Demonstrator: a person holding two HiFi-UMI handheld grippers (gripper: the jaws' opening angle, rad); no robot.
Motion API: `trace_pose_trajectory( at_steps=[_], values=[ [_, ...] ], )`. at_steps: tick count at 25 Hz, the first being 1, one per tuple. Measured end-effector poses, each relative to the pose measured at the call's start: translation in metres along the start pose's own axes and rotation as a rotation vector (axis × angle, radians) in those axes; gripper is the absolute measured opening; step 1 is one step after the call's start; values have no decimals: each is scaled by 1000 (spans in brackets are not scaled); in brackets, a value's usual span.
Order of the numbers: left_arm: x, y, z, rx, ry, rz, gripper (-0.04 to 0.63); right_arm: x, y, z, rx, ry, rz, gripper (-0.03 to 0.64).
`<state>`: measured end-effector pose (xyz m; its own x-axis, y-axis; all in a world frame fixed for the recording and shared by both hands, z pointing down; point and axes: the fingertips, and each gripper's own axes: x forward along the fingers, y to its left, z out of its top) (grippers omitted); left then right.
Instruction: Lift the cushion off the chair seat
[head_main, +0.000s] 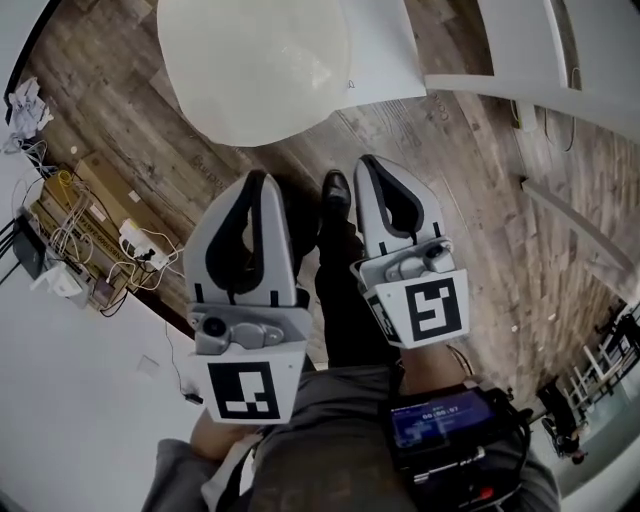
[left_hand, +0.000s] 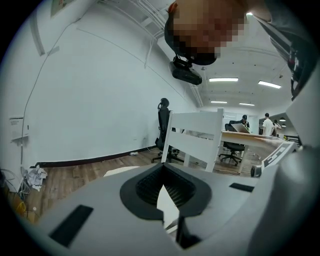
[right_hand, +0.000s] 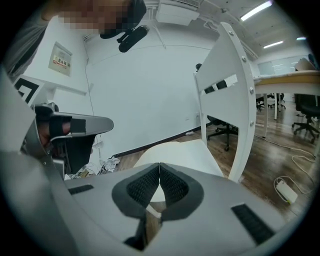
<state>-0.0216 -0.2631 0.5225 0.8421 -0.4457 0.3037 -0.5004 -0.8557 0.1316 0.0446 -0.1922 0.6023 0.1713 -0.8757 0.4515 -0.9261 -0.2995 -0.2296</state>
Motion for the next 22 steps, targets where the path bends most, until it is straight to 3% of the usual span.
trace_pose_trajectory(
  at_steps=[6, 10, 16, 22],
  values=[
    [20, 13, -47, 17, -13, -1, 6, 29, -8, -60, 9, 20, 3, 8],
    [33, 22, -74, 1, -17, 2, 6, 56, -8, -78, -16, 1, 21, 8],
    [44, 44, -83, 21, -63, 30, 6, 105, 1, -87, -59, 1, 55, 8],
    [47, 65, -92, 10, -45, 51, 6, 129, -2, -109, -128, 112, -12, 8]
  ],
)
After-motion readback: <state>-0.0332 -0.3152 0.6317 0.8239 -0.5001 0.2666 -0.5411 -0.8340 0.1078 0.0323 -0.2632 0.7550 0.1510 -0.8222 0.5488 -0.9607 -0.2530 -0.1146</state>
